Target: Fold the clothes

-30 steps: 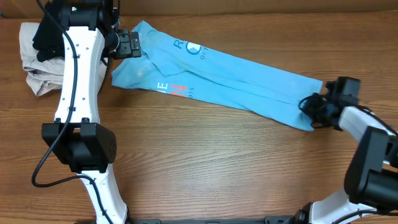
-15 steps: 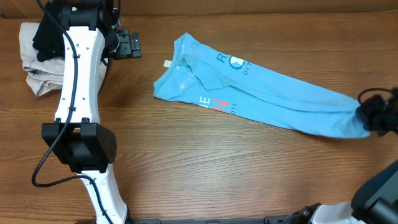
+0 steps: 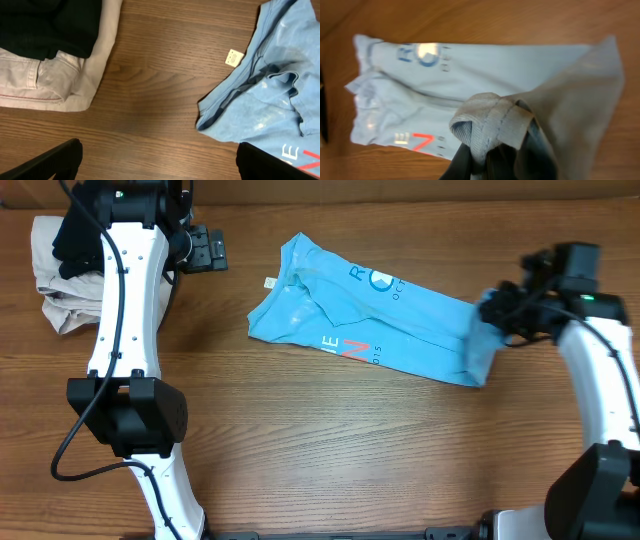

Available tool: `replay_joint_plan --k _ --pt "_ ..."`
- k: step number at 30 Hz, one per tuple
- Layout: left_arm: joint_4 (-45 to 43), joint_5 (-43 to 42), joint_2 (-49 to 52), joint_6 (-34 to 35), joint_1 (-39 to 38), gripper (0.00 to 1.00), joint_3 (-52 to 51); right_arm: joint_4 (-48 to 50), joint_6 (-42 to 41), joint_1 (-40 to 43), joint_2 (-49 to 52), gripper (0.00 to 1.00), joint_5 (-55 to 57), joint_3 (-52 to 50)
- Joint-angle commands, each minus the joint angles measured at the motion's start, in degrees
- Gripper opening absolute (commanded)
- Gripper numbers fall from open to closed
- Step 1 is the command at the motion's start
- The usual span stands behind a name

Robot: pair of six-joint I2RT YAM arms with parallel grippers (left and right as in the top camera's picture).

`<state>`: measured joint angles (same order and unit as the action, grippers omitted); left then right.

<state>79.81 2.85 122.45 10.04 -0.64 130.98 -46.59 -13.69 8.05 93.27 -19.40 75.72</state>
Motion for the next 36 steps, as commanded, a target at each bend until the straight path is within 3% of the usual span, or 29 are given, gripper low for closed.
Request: replay_joint_plan --k 1,7,9,11,12,15,27,36 --pt "-0.57 0.11 -1.62 -1.31 0.26 1.00 1.51 3.78 -6.60 -6.78 1.22 0.04 2.86 1.14" --pt "-0.81 0.11 -1.60 -1.29 0.26 1.00 1.51 11.91 -11.30 -12.59 6.75 0.04 3.56 1.14" --pt "-1.05 0.11 -1.60 -1.29 0.26 1.00 1.51 14.73 -12.61 -13.62 9.11 0.22 3.26 1.14" --pt "-1.31 0.11 -1.60 -1.31 0.26 1.00 1.51 18.18 -12.66 -14.71 11.30 0.70 1.16 1.14" --pt "-1.49 0.11 -1.60 -1.29 0.26 1.00 1.51 19.08 -11.78 -14.95 11.39 0.83 -0.33 1.14" --pt "-2.10 0.07 -1.60 -1.29 0.24 1.00 1.51 19.02 -11.63 -15.13 10.69 0.98 -2.23 1.77" --pt "-3.23 -6.12 -0.17 -2.80 0.13 1.00 1.38 5.86 -10.47 -10.19 8.66 1.00 0.50 5.25" --pt "-3.17 -6.10 2.43 -2.78 -0.98 1.00 1.36 5.79 -14.93 -12.76 16.06 0.74 5.20 5.22"
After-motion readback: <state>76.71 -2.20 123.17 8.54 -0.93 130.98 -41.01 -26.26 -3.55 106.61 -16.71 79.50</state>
